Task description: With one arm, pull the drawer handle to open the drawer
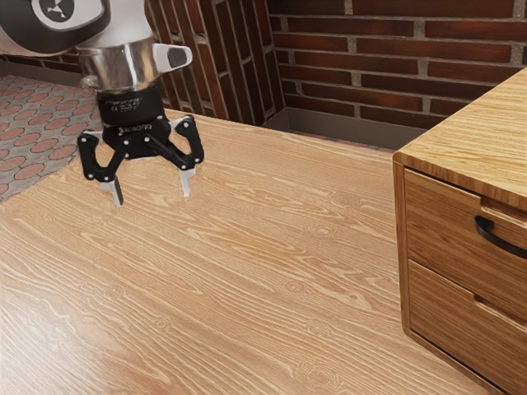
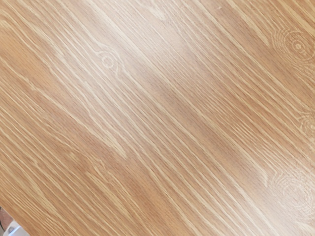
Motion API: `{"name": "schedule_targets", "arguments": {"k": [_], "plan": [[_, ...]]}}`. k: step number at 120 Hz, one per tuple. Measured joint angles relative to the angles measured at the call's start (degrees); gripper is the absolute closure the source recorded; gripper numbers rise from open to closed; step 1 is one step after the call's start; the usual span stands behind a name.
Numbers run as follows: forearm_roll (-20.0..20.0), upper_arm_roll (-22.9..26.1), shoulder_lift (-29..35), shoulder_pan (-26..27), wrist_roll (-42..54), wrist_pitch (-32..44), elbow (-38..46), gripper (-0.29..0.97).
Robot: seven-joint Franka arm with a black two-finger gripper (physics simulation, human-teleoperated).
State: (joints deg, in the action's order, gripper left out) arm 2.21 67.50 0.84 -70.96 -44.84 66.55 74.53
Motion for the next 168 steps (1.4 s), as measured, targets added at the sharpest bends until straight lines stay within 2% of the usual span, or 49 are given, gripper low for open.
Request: {"name": "schedule_targets", "arguments": {"k": [25,40,49,58,85,94,113,125,135,151,168], "plan": [[0.48,-0.81,-0.23,-3.38,-12.8,6.01,-0.2,0.02],[1.12,-0.33,3.53,-8.39,-18.8,5.02,-10.76,0.02],[1.29,4.11,4.5,-3.3,-22.36,5.96,-12.52,0.02],[1.4,9.24,4.43,-0.72,-25.5,9.42,-11.24,0.02],[3.29,12.75,4.34,-0.48,-32.79,17.12,-8.19,0.04],[4.08,12.58,4.68,1.23,-34.45,21.42,-4.06,0.05],[4.8,9.49,4.52,10.79,-36.94,33.0,3.12,0.08],[6.92,9.2,4.44,12.66,-37.35,41.8,8.84,0.1],[8.0,9.23,4.94,13.92,-37.5,47.66,10.25,0.11],[8.73,8.7,7.19,17.09,-37.81,52.79,9.89,0.13],[9.52,4.47,8.34,25.12,-38.21,55.92,13.06,0.16]]}}
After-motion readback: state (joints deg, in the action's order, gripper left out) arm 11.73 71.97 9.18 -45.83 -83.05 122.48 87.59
